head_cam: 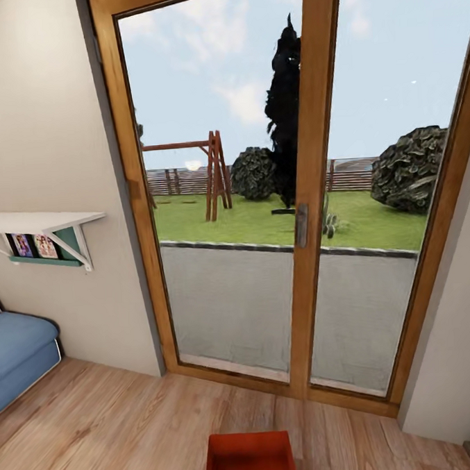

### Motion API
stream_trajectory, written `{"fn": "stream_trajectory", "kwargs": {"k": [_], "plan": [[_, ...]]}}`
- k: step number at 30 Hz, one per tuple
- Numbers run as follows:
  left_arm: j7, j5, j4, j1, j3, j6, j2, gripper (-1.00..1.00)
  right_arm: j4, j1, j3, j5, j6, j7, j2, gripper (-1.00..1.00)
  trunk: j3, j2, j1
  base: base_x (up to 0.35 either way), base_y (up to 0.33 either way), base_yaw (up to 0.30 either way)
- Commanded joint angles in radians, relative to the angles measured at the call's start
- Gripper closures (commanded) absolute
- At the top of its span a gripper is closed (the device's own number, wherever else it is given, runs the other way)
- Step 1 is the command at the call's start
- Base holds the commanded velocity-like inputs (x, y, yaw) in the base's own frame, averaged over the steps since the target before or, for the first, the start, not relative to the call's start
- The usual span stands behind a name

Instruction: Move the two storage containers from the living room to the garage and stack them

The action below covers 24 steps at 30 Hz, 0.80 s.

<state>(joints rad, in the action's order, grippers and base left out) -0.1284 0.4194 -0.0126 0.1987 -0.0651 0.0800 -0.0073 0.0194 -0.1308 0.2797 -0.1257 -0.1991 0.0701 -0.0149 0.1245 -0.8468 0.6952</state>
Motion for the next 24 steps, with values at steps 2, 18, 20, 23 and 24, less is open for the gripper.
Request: {"fn": "stream_trajectory", "kwargs": {"k": [2,18,20,23,24], "plan": [[-0.003,0.007,0.000,0.001,-0.007,0.003,0.000,-1.00,0.002,-0.001,0.009,-0.011,-0.005,0.001,-0.001,-1.00,0.002,-0.001,0.000,0.000,0.000,0.001],[-0.003,0.007,0.000,0.001,-0.007,0.003,0.000,-1.00,0.002,-0.001,0.009,-0.012,0.004,0.002,0.004,-1.00,0.004,-0.001,0.000,0.000,0.000,0.000],[-0.003,0.007,0.000,0.001,-0.007,0.003,0.001,-1.00,0.002,-0.001,0.008,-0.013,0.007,0.003,0.004,-1.00,0.007,-0.001,0.000,0.000,0.000,0.000],[-0.003,0.007,0.000,0.001,-0.007,0.003,0.001,-1.00,0.002,-0.001,0.007,-0.015,0.008,0.003,0.003,-1.00,0.012,-0.001,0.000,0.000,0.000,0.000],[-0.003,0.007,0.000,0.001,-0.007,0.003,0.001,-1.00,0.002,-0.001,0.007,-0.015,0.009,0.003,0.002,-1.00,0.013,-0.001,0.000,0.000,0.000,0.000]]}}
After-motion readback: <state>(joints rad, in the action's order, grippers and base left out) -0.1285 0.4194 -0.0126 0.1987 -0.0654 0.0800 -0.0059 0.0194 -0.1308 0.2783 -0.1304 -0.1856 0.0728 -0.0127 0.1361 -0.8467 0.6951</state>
